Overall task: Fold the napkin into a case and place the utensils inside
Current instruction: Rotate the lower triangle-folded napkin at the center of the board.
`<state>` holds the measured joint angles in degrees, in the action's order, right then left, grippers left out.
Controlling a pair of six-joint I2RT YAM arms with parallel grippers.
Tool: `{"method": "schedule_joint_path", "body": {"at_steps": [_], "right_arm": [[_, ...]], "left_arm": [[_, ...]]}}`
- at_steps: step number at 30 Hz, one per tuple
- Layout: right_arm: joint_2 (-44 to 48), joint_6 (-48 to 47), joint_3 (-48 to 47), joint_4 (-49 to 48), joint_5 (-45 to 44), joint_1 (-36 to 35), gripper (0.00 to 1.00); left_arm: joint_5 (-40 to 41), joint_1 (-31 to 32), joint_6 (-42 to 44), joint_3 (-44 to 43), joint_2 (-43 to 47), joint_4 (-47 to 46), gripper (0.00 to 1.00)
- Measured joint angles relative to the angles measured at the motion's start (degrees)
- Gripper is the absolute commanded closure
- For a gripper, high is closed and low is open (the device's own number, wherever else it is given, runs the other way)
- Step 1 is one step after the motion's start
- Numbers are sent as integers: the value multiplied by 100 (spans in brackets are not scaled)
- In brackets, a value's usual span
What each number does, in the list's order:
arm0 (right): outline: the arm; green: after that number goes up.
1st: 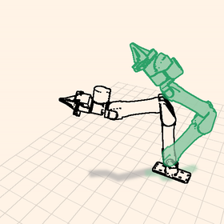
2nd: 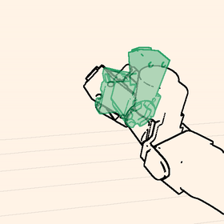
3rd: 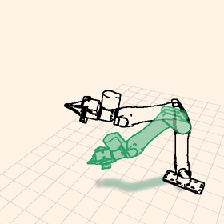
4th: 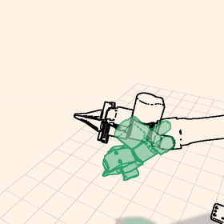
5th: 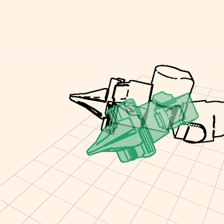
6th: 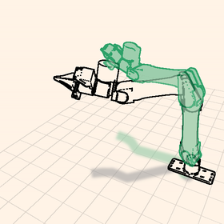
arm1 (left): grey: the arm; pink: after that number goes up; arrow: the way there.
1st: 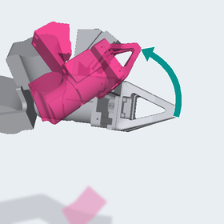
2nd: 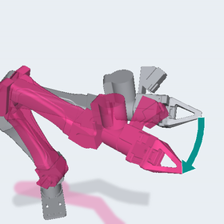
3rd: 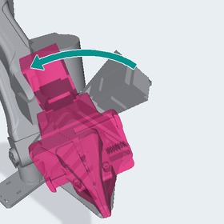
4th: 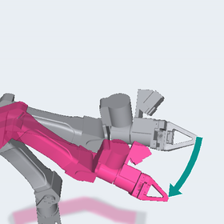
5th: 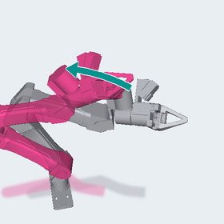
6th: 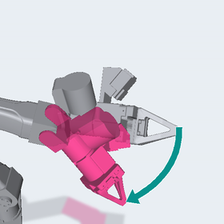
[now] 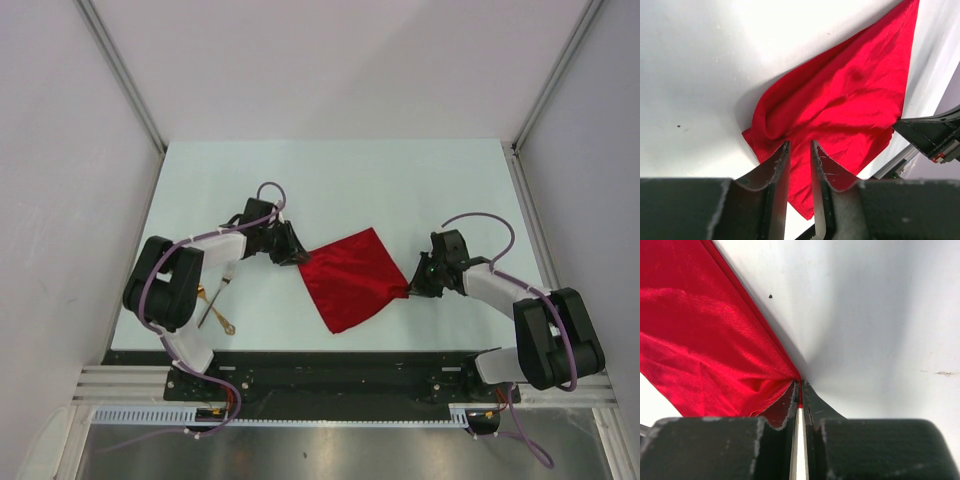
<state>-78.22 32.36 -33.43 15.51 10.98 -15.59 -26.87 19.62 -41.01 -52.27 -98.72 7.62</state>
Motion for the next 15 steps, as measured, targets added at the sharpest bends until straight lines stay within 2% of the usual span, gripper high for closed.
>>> {"method": "schedule_joint_path", "body": {"at_steps": [9, 12, 15], "right_arm": [[66, -92, 4, 46, -87, 68, 91], [105, -114, 9, 92, -151, 85, 86], [146, -125, 11, 146, -203, 87, 75]], "left_arm": [[243, -28, 42, -2, -262, -101, 76], [225, -72, 48, -2, -378, -114, 76], [243, -85, 70, -2, -374, -107, 72]]}}
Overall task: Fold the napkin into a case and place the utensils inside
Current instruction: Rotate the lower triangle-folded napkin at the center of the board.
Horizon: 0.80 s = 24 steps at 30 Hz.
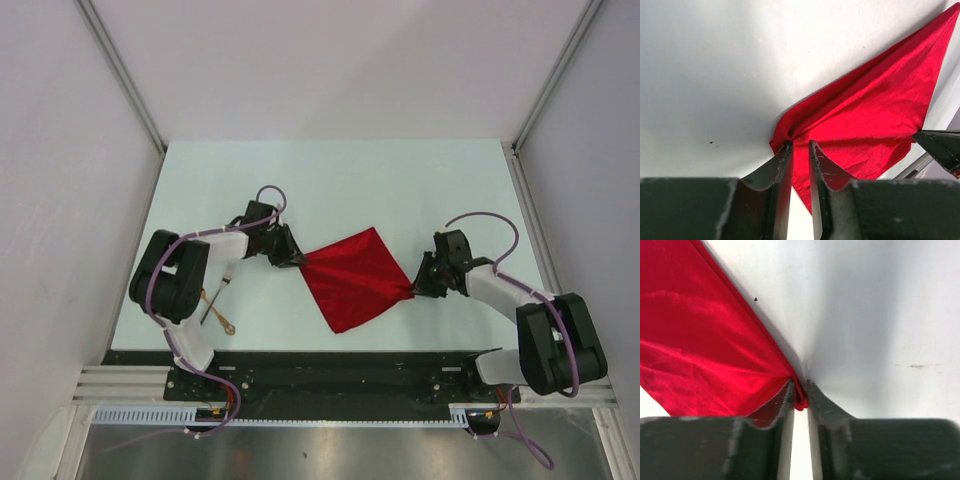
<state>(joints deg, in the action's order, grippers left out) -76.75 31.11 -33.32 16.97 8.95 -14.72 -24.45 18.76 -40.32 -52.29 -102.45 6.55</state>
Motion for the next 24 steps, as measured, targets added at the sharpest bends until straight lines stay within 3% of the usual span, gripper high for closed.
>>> {"method": "schedule_joint_path", "body": {"at_steps": [6, 12, 20, 24], "right_arm": [[249, -37, -2, 271, -201, 13, 44], [678, -136, -120, 887, -789, -422, 22], [387, -369, -1325, 1432, -1961, -3005, 22], [-240, -505, -1880, 1419, -2090, -4122, 38]], "left_arm": [[138, -4, 203, 4, 463, 282, 48], [-2, -7, 289, 87, 1641, 380, 43], [2, -7, 264, 809, 2922, 684, 46], [531, -31, 216, 874, 3683, 1202, 44]]}}
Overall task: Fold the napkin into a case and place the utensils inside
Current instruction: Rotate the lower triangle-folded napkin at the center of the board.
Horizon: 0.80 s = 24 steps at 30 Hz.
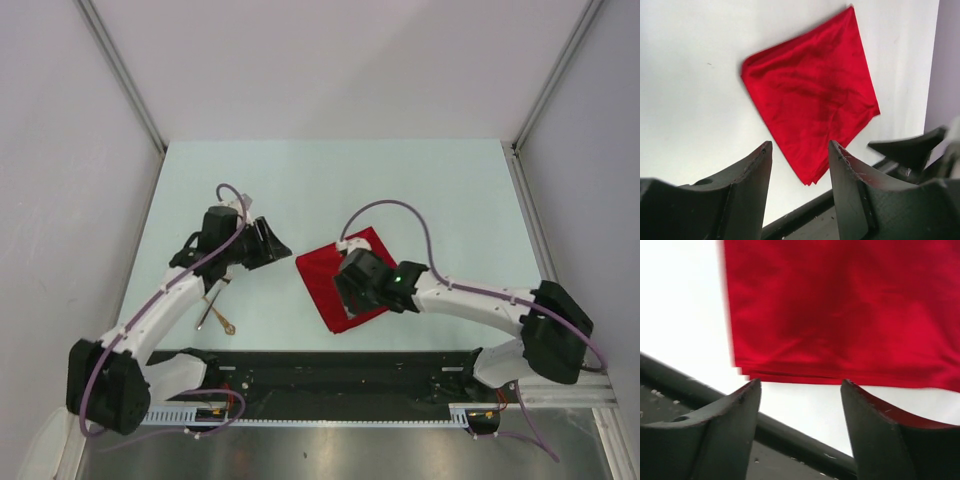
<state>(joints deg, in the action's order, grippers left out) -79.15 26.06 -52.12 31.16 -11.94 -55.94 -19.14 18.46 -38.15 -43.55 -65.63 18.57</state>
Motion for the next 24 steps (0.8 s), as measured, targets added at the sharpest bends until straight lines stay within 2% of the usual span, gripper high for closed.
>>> {"method": "schedule_joint_path", "body": {"at_steps": [3, 4, 10, 15, 24], "right_arm": [[-579, -87, -334, -63, 63, -520, 49], [-778, -94, -448, -66, 79, -636, 50], [-1596, -186, -909, -125, 129, -1021, 46], [-1823, -280, -951, -199, 223, -1113, 41], [-2120, -396, -951, -275, 295, -1196, 41]], "left_arm": [[428, -50, -74, 0, 577, 282, 43], [564, -76, -90, -2, 748, 358, 43], [881, -199, -98, 7, 1097, 684, 43], [863, -212, -103, 181, 1088, 741, 44], [789, -227, -105, 251, 979, 756, 44]]}}
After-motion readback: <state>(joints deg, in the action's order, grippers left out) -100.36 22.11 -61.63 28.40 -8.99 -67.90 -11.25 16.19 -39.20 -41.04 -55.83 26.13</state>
